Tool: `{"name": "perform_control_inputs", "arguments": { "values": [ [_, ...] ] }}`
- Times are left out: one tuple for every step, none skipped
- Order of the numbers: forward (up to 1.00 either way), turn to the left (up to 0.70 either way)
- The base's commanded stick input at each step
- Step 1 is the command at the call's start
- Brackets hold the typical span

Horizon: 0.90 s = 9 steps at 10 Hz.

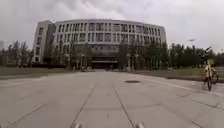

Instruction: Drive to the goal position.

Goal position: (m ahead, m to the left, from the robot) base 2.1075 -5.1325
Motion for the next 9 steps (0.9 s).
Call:
{"name": "perform_control_inputs", "arguments": {
  "values": [
    [0.5, 0.0],
    [0.5, 0.0],
    [0.5, 0.0],
    [0.5, 0.0],
    [0.5, 0.0],
    [0.5, 0.0],
    [0.5, 0.0],
    [0.5, 0.0],
    [0.5, 0.0]
  ]
}}
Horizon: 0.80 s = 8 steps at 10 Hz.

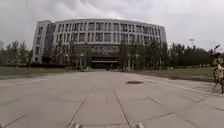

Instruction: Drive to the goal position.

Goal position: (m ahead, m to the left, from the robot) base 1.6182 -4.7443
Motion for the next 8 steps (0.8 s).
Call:
{"name": "perform_control_inputs", "arguments": {
  "values": [
    [0.5, 0.0],
    [0.5, 0.01],
    [0.5, 0.11],
    [0.5, 0.2],
    [0.5, 0.22],
    [0.5, 0.22],
    [0.5, 0.21],
    [0.5, 0.16]
  ]
}}
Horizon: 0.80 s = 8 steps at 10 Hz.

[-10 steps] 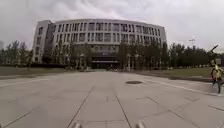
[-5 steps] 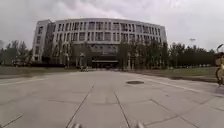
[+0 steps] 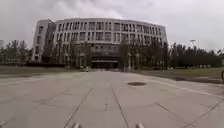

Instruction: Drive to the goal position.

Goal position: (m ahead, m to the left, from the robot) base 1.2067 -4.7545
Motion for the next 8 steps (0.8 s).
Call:
{"name": "perform_control_inputs", "arguments": {
  "values": [
    [0.5, 0.09],
    [0.5, 0.02],
    [0.5, 0.0],
    [0.5, 0.0],
    [0.5, 0.0],
    [0.5, 0.0],
    [0.5, 0.0],
    [0.5, 0.0]
  ]
}}
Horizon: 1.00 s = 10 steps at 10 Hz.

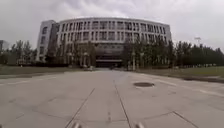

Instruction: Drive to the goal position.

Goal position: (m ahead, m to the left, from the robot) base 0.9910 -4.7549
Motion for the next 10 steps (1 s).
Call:
{"name": "perform_control_inputs", "arguments": {
  "values": [
    [0.5, 0.0],
    [0.5, 0.0],
    [0.5, 0.04],
    [0.5, 0.09],
    [0.5, 0.12],
    [0.5, 0.13],
    [0.5, 0.14],
    [0.5, 0.02],
    [0.5, 0.0],
    [0.5, 0.0]
  ]
}}
